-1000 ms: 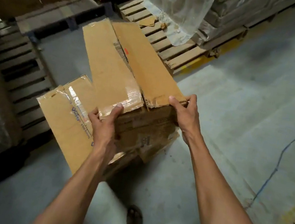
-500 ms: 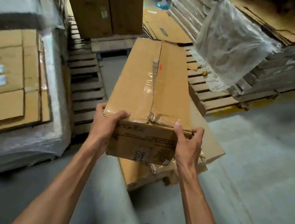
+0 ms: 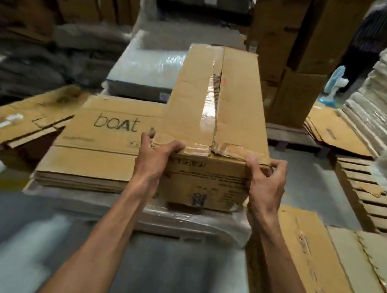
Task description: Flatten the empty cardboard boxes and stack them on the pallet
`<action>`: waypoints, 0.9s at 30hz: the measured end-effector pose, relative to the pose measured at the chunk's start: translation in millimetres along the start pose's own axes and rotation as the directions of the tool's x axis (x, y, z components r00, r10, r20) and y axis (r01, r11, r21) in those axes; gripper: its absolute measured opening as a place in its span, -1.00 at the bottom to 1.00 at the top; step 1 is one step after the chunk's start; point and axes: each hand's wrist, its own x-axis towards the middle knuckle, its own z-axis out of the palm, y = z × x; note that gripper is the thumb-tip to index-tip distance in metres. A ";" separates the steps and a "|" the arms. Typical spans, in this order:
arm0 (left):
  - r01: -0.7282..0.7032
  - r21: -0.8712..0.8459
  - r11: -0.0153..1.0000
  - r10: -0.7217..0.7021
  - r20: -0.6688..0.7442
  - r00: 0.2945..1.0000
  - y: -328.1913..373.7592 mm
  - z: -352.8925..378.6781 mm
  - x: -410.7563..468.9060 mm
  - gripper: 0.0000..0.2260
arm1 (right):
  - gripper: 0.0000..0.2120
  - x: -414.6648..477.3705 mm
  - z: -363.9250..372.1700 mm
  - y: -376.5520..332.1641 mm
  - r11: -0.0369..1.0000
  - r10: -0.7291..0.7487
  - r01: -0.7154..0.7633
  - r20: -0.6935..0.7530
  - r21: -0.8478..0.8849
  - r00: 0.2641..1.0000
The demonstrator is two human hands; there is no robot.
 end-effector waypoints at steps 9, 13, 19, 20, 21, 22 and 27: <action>0.029 -0.035 0.999 -0.033 -0.123 0.992 -3.7 -112.7 69.0 -0.44 | -0.66 -12.1 136.6 16.9 1.000 0.001 0.002 0.176 -0.014 0.984; 0.066 -0.043 0.997 -0.072 -0.143 0.987 -22.0 -120.4 103.5 -0.43 | -0.63 -0.8 159.7 37.8 0.997 0.047 -0.034 0.213 -0.066 0.976; 0.053 0.133 0.990 -0.006 -0.332 0.943 -64.0 -120.0 116.7 -0.35 | -0.81 -13.1 161.7 115.6 0.934 0.276 -0.291 0.102 0.205 0.956; -0.042 0.262 0.964 0.149 -0.402 0.903 -64.6 -114.4 117.3 -0.39 | -0.80 -19.0 162.6 135.6 0.883 0.389 -0.399 0.090 0.249 0.917; -0.158 0.410 0.898 0.335 -0.407 0.850 -63.4 -106.2 117.7 -0.43 | -0.74 -25.0 166.3 156.0 0.793 0.517 -0.534 0.140 0.293 0.845; -0.273 0.543 0.794 0.500 -0.329 0.801 -63.1 -97.2 117.6 -0.47 | -0.66 -32.4 171.4 172.4 0.671 0.607 -0.666 0.275 0.326 0.746; -0.604 0.712 0.359 0.641 0.283 0.714 -66.2 -64.9 121.0 -0.46 | -0.58 -43.6 217.4 179.3 0.441 0.627 -0.773 0.459 0.457 0.629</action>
